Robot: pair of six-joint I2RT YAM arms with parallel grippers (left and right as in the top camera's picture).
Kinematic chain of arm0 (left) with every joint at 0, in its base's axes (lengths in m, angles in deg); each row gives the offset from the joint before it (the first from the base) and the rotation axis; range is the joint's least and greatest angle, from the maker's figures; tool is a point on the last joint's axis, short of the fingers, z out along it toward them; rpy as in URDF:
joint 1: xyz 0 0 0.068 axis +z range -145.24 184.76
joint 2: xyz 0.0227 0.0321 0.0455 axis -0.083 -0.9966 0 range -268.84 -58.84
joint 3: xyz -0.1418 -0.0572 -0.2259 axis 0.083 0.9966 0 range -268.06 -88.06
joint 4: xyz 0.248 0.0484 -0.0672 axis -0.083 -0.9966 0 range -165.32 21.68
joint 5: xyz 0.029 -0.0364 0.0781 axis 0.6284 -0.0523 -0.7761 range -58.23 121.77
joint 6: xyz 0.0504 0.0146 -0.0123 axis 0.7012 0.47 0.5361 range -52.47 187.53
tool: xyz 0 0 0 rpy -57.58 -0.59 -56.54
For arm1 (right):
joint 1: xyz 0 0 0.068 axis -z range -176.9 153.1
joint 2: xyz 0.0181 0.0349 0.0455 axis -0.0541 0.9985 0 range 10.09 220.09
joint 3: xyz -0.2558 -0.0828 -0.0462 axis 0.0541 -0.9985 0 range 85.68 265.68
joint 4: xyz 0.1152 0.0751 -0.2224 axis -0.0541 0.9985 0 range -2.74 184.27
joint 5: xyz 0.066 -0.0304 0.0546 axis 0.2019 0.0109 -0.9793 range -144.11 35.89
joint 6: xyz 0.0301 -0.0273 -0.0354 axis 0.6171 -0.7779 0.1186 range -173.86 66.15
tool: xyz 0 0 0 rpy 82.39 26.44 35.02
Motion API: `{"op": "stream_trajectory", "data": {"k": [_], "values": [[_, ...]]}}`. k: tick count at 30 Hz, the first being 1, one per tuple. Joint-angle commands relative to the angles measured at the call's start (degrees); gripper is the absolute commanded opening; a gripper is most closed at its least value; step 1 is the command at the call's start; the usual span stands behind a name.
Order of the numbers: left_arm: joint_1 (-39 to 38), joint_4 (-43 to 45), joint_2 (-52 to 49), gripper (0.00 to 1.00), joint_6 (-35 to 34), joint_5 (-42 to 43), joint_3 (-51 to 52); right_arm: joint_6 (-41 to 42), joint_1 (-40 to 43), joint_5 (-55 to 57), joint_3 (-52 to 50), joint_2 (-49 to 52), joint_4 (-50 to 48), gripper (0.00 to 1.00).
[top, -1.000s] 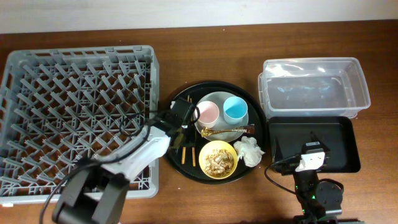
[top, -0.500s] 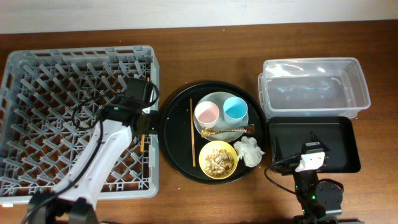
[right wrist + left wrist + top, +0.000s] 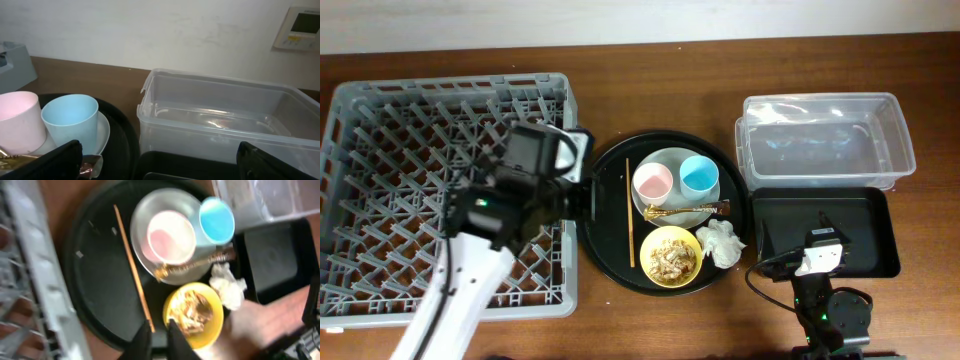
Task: Sort waste into correct bins and load items into the dishwasher rack
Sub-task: 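Carry the chopsticks left and place them upright in the dish rack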
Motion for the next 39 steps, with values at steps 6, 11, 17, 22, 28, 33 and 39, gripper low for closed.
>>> {"op": "stream_trajectory", "data": {"k": [6, 11, 17, 22, 28, 33, 39], "values": [[-16.7, 21.75, -1.99, 0.23, -18.88, -16.63, 20.2, 0.07, -0.31, 0.48, -0.37, -0.31, 0.11, 0.99], [-17.44, 30.4, -13.6, 0.23, -19.69, -18.97, 21.4, 0.07, -0.31, 0.48, -0.37, -0.31, 0.11, 0.99], [-17.4, 32.54, -17.92, 0.23, -19.69, -23.71, 21.44, 0.07, -0.31, 0.48, -0.37, -0.31, 0.11, 0.99], [-17.44, 35.21, -23.37, 0.23, -19.69, -22.82, 21.46, 0.07, -0.31, 0.48, -0.37, -0.31, 0.11, 0.99], [-17.44, 36.41, -25.11, 0.01, -19.69, -22.49, 21.44, 0.07, -0.31, 0.48, -0.37, -0.31, 0.11, 0.99], [-17.4, 34.36, -17.53, 0.01, -19.67, -23.56, 21.22, 0.07, -0.31, 0.48, -0.37, -0.31, 0.11, 0.99], [-14.91, 24.02, 6.54, 0.01, -12.0, -36.35, 21.0, 0.07, -0.31, 0.48, -0.37, -0.31, 0.11, 0.99]]}}
